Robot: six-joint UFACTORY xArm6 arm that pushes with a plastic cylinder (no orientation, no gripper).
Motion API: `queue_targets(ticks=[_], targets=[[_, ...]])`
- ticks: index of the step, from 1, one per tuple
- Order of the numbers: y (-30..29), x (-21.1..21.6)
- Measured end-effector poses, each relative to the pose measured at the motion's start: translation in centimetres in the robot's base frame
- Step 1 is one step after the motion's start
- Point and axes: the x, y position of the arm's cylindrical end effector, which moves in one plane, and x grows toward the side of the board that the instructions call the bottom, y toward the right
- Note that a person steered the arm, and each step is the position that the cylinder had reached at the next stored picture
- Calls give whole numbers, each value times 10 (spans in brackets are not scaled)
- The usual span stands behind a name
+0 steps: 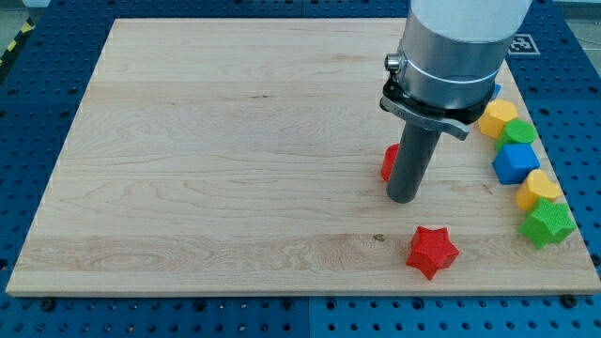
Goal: Move the red circle to the top of the blue triangle
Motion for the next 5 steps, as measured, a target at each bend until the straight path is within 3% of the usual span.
queue_targets(ticks=[5], targets=[[17,-25]])
